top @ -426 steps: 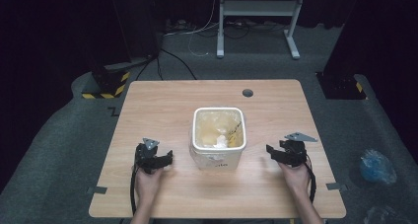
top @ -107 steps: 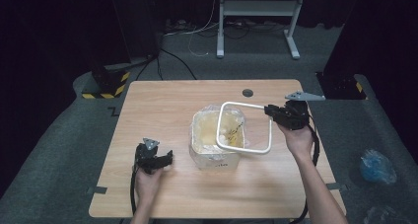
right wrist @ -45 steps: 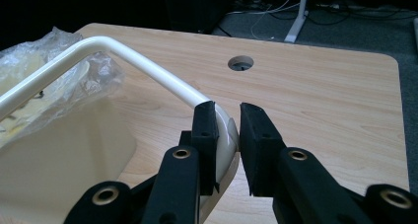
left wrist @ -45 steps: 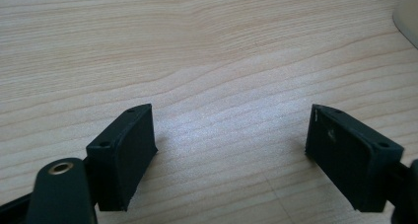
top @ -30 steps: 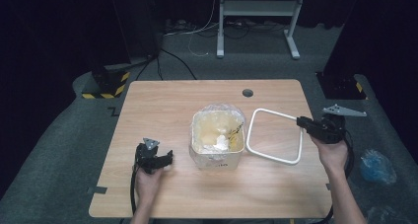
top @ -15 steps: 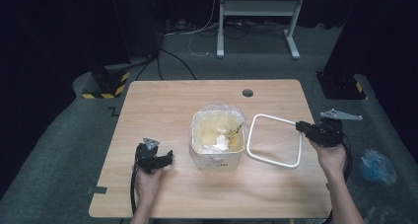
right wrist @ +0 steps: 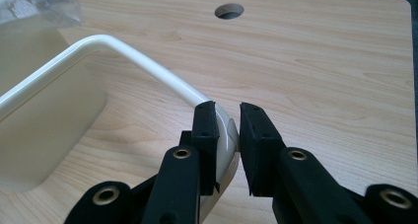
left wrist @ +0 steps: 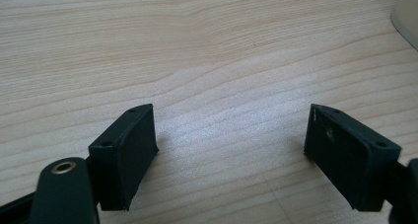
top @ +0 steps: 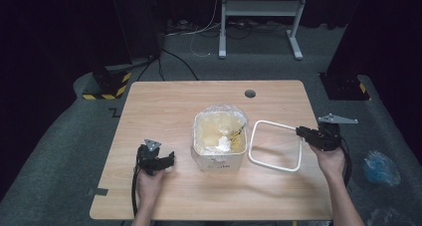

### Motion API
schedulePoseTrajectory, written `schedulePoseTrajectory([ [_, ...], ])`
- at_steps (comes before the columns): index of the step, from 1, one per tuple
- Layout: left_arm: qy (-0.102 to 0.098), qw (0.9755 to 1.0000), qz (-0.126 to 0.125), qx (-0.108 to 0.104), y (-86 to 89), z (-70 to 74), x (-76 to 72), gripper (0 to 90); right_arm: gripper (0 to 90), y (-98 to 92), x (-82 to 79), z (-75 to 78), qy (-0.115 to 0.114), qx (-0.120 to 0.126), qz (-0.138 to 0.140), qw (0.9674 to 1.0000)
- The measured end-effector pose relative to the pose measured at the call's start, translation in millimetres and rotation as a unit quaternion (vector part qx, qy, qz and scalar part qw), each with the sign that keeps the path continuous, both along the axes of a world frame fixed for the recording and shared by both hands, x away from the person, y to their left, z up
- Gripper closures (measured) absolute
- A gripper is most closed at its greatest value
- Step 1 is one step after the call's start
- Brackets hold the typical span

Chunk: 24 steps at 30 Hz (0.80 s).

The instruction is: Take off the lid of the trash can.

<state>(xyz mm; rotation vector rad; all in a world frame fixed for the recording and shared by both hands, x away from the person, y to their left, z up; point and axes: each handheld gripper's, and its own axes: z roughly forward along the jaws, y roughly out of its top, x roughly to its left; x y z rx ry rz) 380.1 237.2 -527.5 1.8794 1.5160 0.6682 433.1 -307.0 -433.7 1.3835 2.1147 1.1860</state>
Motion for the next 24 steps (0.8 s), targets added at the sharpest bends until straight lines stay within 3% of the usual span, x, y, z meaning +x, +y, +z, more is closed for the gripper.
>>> schedulePoseTrajectory([
  [24, 0.001, 1.0000, 0.000, 0.002, 0.1, 0.2, -0.2, 20.1, 77.8, 5.2, 8.9, -29.7, 0.021, -0.014, -0.001, 0.9997],
])
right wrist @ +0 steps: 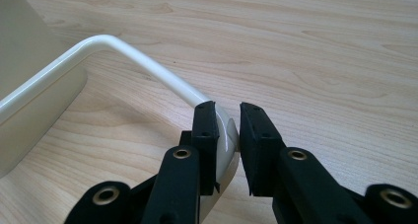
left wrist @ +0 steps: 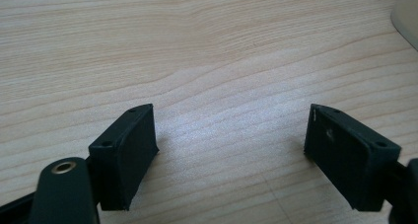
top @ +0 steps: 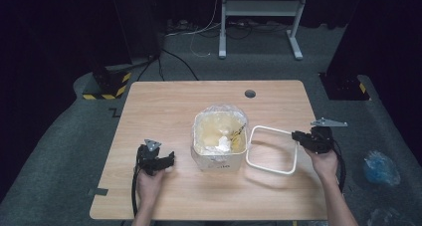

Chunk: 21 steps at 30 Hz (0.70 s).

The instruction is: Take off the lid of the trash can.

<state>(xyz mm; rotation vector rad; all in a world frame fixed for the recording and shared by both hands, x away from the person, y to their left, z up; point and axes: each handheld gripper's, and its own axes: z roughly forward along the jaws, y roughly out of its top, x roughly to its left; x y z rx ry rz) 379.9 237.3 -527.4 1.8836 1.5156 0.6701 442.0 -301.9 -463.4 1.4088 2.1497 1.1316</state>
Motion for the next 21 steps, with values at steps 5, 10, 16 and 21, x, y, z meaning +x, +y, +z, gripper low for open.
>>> schedulePoseTrajectory([
  [5, 0.000, 1.0000, 0.000, 0.000, 0.0, 0.0, -0.1, 20.2, 77.8, 2.4, 2.3, -3.0, 0.001, -0.011, 0.000, 0.9999],
  [10, 0.000, 1.0000, 0.000, 0.000, -0.1, 0.0, -0.1, 20.2, 77.7, 4.6, 5.3, -6.6, 0.002, -0.014, -0.001, 0.9999],
  [16, 0.000, 1.0000, 0.000, 0.000, -0.2, 0.0, -0.2, 20.3, 77.7, 8.1, 8.3, -11.1, 0.008, -0.017, 0.000, 0.9998],
  [21, 0.000, 1.0000, 0.000, 0.000, -0.2, 0.0, -0.2, 20.3, 77.6, 10.0, 11.6, -15.4, 0.011, -0.020, 0.004, 0.9997],
])
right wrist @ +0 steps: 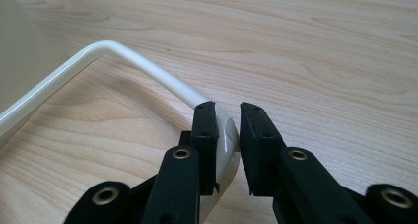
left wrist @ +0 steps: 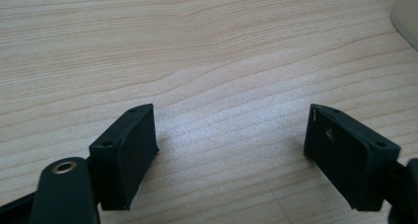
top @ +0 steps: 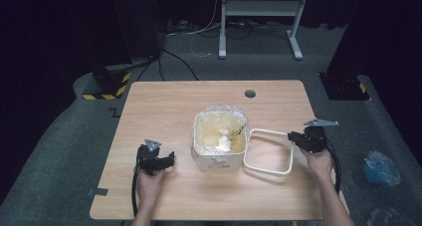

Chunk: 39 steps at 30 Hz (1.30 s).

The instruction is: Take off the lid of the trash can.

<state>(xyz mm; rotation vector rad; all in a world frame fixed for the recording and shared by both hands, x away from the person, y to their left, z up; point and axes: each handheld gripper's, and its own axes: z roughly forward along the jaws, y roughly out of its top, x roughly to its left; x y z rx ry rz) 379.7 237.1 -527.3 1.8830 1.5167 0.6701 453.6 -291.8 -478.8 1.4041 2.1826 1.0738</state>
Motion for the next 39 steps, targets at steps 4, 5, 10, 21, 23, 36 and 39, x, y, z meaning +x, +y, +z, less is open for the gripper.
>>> schedulePoseTrajectory([
  [4, 0.000, 1.0000, 0.000, 0.000, 0.0, 0.0, 0.0, 20.3, 77.4, 2.3, 1.8, -3.4, 0.005, -0.004, 0.000, 1.0000],
  [5, 0.000, 1.0000, 0.000, 0.000, 0.0, 0.0, 0.0, 20.3, 77.4, 2.8, 2.5, -4.6, 0.004, -0.005, 0.001, 1.0000],
  [10, 0.000, 1.0000, 0.000, 0.000, 0.0, 0.0, 0.0, 20.3, 77.2, 6.1, 5.5, -9.8, 0.006, -0.005, 0.000, 1.0000],
  [21, 0.000, 1.0000, 0.000, 0.000, 0.0, 0.0, 0.0, 20.3, 76.0, 11.3, 9.1, -15.4, 0.003, -0.011, -0.009, 0.9999],
  [23, 0.000, 1.0000, 0.000, 0.000, 0.0, 0.0, 0.0, 20.3, 75.6, 12.8, 10.0, -16.4, 0.001, -0.013, -0.011, 0.9999],
  [36, 0.000, 1.0000, 0.000, 0.000, 0.0, 0.0, 0.0, 20.3, 67.9, 20.7, 12.6, -20.3, -0.006, -0.022, -0.019, 0.9996],
  [39, 0.000, 1.0000, 0.000, 0.000, 0.0, 0.0, 0.0, 20.3, 65.0, 22.3, 13.1, -21.2, -0.004, -0.023, -0.022, 0.9995],
])
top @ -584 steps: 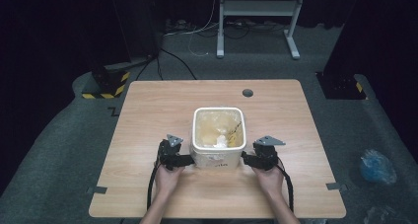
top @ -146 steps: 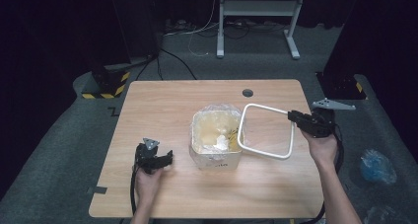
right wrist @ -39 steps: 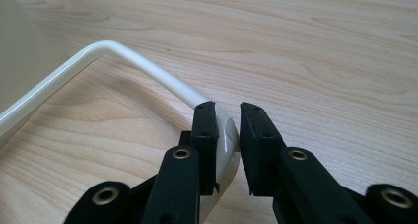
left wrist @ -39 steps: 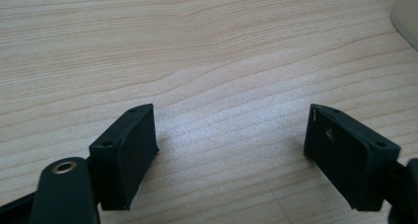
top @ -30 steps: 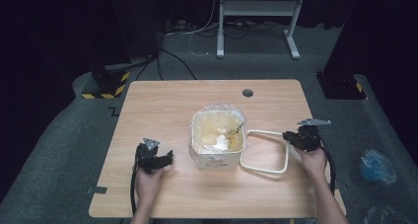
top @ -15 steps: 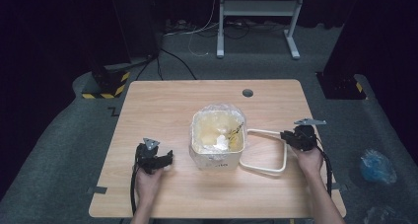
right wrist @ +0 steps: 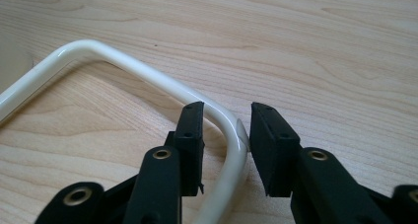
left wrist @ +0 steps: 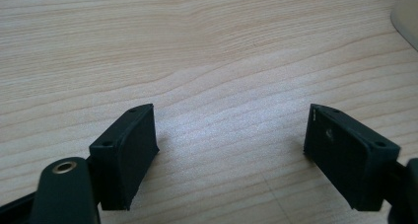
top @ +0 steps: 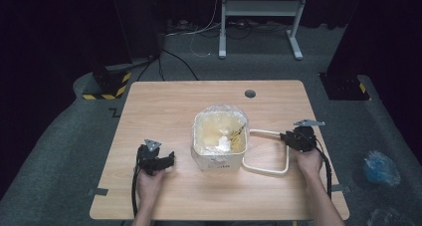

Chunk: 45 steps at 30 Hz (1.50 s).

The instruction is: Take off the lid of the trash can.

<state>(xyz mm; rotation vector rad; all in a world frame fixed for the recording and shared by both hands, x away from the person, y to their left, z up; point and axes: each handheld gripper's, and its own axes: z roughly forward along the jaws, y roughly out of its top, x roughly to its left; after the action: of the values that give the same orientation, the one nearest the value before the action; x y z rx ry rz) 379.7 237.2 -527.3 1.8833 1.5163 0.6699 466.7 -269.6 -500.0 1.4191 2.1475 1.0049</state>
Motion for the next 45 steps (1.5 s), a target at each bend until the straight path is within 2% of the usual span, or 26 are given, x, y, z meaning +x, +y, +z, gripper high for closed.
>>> schedulePoseTrajectory([
  [5, 0.000, 1.0000, 0.000, 0.000, 0.0, 0.0, 0.0, 20.3, 57.5, 1.4, -0.2, -1.1, 0.000, 0.005, -0.001, 1.0000],
  [14, 0.000, 1.0000, 0.000, 0.000, 0.0, 0.0, 0.0, 20.4, 48.4, 8.8, -5.4, -4.3, -0.010, -0.007, -0.002, 0.9999],
  [18, -0.001, 1.0000, 0.001, -0.001, -0.1, -0.1, 0.0, 20.3, 44.3, 10.4, -7.6, -6.7, -0.007, -0.010, -0.008, 0.9999],
  [23, 0.000, 1.0000, 0.000, 0.000, 0.0, 0.0, 0.0, 20.3, 42.7, 13.8, -10.0, -10.0, -0.014, -0.030, -0.012, 0.9994],
  [27, -0.001, 1.0000, 0.001, -0.001, -0.1, -0.1, 0.0, 20.4, 41.9, 16.0, -13.7, -8.4, -0.023, -0.027, -0.012, 0.9993],
  [33, 0.000, 1.0000, 0.000, 0.000, 0.0, 0.0, 0.0, 20.4, 39.8, 19.7, -18.5, -7.4, -0.022, -0.023, -0.005, 0.9995],
  [36, 0.000, 1.0000, 0.000, 0.000, 0.0, 0.0, 0.0, 20.4, 40.0, 21.9, -22.3, -7.6, -0.030, -0.027, -0.005, 0.9992],
  [45, 0.000, 1.0000, 0.000, 0.000, -0.1, 0.0, 0.0, 20.4, 39.1, 20.9, -31.8, -2.6, -0.049, -0.014, -0.006, 0.9987],
])
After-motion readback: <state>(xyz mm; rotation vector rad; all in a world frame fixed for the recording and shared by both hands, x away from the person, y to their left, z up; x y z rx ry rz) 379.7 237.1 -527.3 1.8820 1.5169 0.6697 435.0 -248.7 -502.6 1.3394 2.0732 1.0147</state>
